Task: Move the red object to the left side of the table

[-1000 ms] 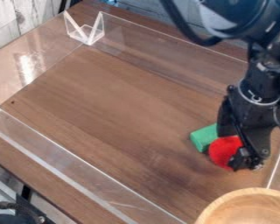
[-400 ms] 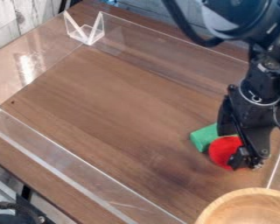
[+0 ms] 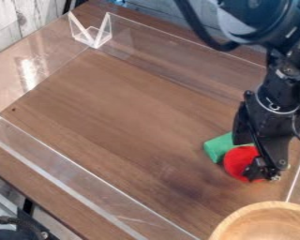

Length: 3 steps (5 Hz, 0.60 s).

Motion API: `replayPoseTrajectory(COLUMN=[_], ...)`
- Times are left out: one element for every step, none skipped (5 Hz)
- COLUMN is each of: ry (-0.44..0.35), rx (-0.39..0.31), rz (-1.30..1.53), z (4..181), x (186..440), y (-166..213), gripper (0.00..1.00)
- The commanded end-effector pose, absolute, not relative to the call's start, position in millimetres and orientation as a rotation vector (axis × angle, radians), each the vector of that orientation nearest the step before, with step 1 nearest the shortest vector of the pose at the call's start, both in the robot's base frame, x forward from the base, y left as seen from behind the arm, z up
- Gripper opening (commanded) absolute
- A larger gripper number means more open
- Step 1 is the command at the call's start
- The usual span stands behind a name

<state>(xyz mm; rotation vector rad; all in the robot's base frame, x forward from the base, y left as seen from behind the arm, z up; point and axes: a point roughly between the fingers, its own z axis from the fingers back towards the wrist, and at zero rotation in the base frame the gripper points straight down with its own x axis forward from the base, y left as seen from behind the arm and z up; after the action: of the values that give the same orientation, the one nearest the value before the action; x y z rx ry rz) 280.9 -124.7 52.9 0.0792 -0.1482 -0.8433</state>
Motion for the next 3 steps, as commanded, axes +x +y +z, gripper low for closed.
replayPoseTrajectory(ry=[-0.197,-0.200,-0.202], rx=[0.085,0.090,0.094], rz=[-0.841,-0.843,-0.846], z=[64.3,64.0,63.4], x=[288.1,288.4,288.4], y=[-125.8,-125.0,-124.2], gripper=[1.00,1.00,1.00])
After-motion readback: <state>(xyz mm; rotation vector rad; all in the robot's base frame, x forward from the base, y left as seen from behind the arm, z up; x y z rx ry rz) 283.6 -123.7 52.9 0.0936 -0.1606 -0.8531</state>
